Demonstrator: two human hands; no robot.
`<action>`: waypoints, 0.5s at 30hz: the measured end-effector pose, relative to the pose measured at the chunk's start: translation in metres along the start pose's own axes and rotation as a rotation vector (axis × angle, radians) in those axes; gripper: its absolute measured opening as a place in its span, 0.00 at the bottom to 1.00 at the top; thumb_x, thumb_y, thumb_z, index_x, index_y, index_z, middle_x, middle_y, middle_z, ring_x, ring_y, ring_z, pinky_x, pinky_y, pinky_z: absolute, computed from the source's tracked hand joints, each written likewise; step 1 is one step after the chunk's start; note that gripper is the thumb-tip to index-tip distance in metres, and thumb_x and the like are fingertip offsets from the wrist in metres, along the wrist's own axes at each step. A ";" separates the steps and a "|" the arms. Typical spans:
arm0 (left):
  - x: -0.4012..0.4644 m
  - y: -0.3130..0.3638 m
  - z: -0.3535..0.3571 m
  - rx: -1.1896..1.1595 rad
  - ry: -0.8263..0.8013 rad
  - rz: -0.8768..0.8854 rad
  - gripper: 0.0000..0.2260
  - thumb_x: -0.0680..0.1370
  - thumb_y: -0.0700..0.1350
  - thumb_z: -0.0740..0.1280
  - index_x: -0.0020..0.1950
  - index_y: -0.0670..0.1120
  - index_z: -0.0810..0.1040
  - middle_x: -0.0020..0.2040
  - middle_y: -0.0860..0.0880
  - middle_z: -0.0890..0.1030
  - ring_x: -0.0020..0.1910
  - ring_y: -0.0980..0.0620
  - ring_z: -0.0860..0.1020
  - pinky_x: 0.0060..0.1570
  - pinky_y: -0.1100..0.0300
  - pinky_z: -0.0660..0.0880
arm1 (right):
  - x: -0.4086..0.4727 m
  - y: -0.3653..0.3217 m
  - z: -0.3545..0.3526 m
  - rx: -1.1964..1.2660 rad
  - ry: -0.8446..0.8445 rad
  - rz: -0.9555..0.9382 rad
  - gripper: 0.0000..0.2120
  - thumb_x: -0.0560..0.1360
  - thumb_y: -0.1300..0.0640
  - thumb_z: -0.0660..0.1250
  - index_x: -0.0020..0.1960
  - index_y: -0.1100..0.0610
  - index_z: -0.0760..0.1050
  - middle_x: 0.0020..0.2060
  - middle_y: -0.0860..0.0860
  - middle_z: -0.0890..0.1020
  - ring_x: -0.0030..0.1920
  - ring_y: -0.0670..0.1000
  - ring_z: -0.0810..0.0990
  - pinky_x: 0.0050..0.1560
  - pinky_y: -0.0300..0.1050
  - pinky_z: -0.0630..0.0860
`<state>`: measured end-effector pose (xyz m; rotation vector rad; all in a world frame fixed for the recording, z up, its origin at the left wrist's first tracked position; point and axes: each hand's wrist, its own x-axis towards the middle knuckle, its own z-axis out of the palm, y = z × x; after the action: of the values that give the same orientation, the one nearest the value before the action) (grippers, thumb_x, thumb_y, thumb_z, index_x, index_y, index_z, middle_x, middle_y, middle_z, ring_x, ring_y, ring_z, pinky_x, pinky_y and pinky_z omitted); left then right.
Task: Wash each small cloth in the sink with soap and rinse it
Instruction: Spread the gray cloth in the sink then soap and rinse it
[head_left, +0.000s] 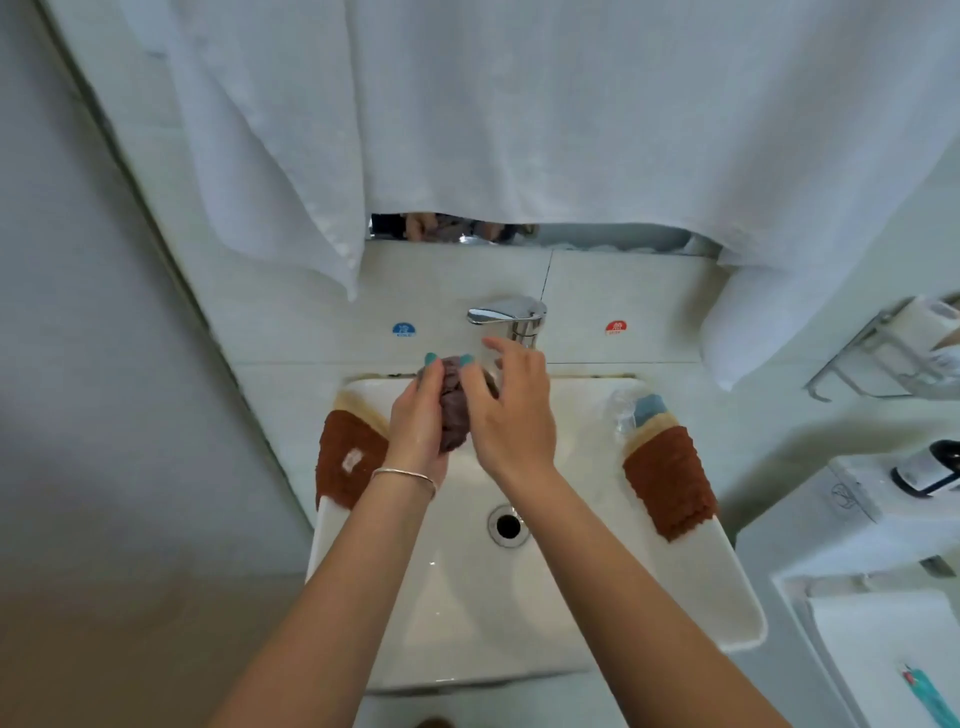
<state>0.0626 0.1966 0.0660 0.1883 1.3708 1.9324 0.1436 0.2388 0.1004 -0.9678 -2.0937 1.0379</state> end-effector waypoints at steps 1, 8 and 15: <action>-0.001 -0.003 -0.002 -0.001 -0.018 -0.007 0.19 0.82 0.53 0.61 0.59 0.39 0.78 0.40 0.45 0.83 0.38 0.51 0.82 0.34 0.63 0.76 | -0.005 -0.003 0.006 0.012 -0.062 0.069 0.18 0.78 0.42 0.58 0.68 0.40 0.67 0.61 0.46 0.69 0.63 0.48 0.70 0.55 0.49 0.70; -0.013 -0.018 -0.006 0.042 -0.071 -0.001 0.15 0.82 0.51 0.59 0.43 0.47 0.80 0.38 0.48 0.82 0.38 0.52 0.80 0.36 0.60 0.72 | -0.009 0.012 0.028 0.168 -0.239 0.214 0.17 0.73 0.30 0.55 0.57 0.36 0.68 0.54 0.49 0.78 0.52 0.53 0.80 0.56 0.59 0.78; -0.021 -0.027 0.001 0.243 0.054 0.091 0.17 0.82 0.56 0.59 0.49 0.46 0.82 0.44 0.44 0.84 0.42 0.45 0.82 0.34 0.57 0.75 | -0.009 0.034 0.025 0.442 -0.241 0.363 0.14 0.79 0.39 0.58 0.55 0.47 0.74 0.48 0.50 0.81 0.49 0.53 0.82 0.45 0.56 0.83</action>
<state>0.0909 0.1880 0.0489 0.3223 1.6577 1.8519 0.1410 0.2364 0.0573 -1.0506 -1.7775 1.7903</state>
